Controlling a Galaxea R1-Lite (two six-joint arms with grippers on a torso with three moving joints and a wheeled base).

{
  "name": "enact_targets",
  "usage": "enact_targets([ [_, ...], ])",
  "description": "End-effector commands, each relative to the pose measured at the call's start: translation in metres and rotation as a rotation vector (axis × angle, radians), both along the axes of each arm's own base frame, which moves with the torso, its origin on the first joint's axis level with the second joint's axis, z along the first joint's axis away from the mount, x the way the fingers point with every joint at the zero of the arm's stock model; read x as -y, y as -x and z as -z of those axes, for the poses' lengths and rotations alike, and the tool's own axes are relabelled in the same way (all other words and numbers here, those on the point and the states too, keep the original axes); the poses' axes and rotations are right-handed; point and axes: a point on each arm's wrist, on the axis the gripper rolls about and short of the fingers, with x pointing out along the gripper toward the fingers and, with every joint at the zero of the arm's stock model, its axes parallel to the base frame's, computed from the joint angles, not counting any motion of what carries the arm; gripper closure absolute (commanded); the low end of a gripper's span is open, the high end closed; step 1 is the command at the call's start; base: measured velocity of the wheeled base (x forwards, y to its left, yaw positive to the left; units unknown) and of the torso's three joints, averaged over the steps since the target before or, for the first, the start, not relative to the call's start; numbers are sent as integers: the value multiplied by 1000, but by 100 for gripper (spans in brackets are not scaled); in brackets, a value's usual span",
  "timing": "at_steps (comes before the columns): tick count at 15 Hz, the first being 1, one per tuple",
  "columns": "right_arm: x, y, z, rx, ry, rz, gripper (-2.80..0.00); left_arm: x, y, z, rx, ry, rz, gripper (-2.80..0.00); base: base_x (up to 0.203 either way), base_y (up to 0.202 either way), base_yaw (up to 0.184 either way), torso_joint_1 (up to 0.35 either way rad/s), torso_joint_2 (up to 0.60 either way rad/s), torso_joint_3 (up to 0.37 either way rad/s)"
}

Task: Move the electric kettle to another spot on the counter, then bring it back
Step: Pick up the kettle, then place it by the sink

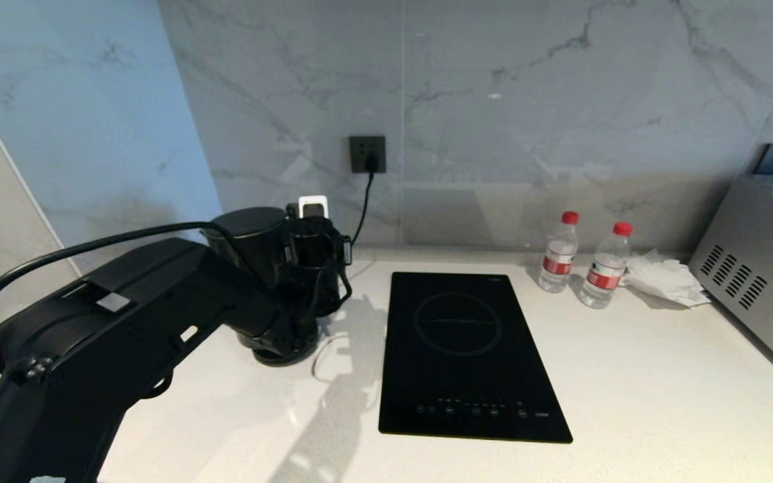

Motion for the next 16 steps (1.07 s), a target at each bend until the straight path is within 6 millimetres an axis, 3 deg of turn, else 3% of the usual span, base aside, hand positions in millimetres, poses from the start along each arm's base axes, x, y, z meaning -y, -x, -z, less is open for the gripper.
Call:
enact_targets([
  [1,0,0,0,-1,0,1,0,-8,18,-16,2,1,4,0,0,0,0,0,0,0],
  [6,0,0,0,-1,0,-1,0,-41,33,-18,3,27,-7,0,0,0,0,0,0,0],
  [16,0,0,0,-1,0,-1,0,-103,56,23,-23,48,-79,0,0,0,0,0,0,0],
])
